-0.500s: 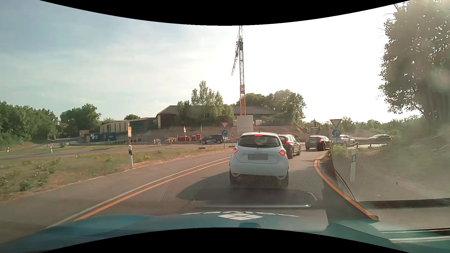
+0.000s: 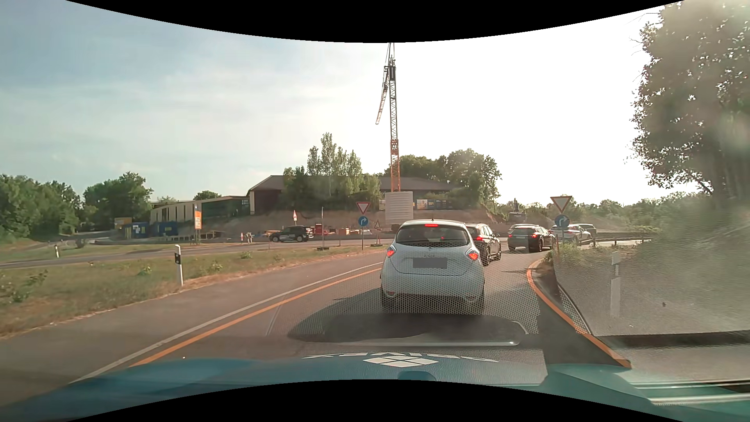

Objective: Follow the waypoints while adhering to traffic rules and regulations

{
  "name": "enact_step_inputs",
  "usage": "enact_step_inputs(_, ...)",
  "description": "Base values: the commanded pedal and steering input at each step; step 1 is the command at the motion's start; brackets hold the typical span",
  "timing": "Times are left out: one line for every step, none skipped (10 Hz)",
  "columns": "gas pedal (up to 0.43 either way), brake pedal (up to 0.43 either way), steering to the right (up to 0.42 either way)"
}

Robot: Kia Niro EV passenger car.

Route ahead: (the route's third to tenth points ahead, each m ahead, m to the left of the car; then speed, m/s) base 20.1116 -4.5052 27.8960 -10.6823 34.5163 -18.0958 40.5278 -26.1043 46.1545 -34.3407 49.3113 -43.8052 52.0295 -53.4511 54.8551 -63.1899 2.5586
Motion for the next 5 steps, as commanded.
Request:
enact_step_inputs(0.000,0.183,0.098)
enact_step_inputs(0.000,0.189,0.101)
enact_step_inputs(0.000,0.189,0.103)
enact_step_inputs(0.000,0.201,0.104)
enact_step_inputs(0.000,0.207,0.105)
